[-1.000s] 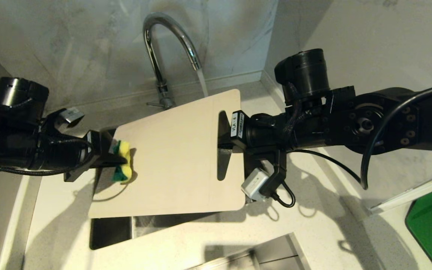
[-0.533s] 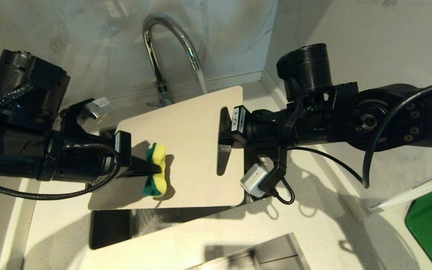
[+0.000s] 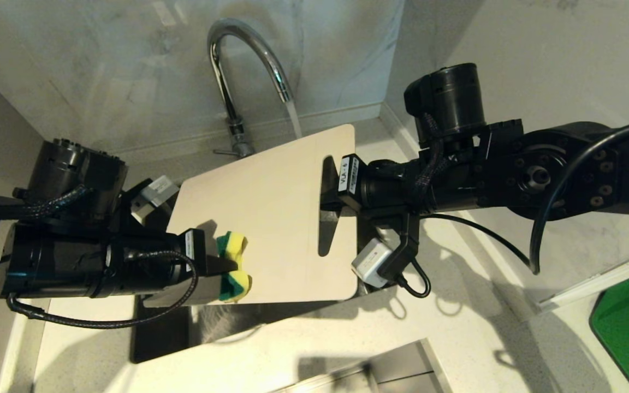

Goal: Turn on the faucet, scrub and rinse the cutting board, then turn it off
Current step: Scrub the cutting board underwater

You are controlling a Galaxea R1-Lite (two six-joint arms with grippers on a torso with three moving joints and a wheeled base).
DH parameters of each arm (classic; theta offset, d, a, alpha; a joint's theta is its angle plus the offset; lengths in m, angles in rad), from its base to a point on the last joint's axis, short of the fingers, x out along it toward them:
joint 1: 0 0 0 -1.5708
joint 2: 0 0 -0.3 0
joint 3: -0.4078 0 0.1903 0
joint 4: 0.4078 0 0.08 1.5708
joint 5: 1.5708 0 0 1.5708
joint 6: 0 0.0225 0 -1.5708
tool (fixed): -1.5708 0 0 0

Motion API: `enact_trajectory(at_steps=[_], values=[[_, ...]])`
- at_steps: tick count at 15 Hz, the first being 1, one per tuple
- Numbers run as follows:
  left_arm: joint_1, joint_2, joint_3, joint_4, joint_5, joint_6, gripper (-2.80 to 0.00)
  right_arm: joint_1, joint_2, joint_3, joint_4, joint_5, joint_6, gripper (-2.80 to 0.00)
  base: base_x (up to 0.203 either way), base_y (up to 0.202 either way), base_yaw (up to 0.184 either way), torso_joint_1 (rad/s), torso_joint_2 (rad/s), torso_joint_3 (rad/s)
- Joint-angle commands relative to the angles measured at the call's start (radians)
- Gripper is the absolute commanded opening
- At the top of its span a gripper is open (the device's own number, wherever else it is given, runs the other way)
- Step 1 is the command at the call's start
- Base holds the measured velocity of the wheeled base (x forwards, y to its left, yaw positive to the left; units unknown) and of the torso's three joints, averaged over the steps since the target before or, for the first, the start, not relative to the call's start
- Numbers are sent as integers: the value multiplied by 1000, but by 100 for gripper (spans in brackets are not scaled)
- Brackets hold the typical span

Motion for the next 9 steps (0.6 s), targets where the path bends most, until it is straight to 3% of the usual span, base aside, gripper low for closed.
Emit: enact_trajectory(at_steps=[1, 6, 9], values=[[50, 3, 36, 0, -4, 11, -280, 0, 0, 0, -1, 5, -14, -280, 0, 0, 0, 0, 0, 0], [193, 3, 156, -90, -54, 77, -280, 1, 1, 2, -1, 3, -14, -280, 0, 0, 0, 0, 0, 0], [331, 12, 218, -139, -135, 128, -280, 0, 1, 0, -1, 4, -13, -280, 0, 0, 0, 0, 0, 0]])
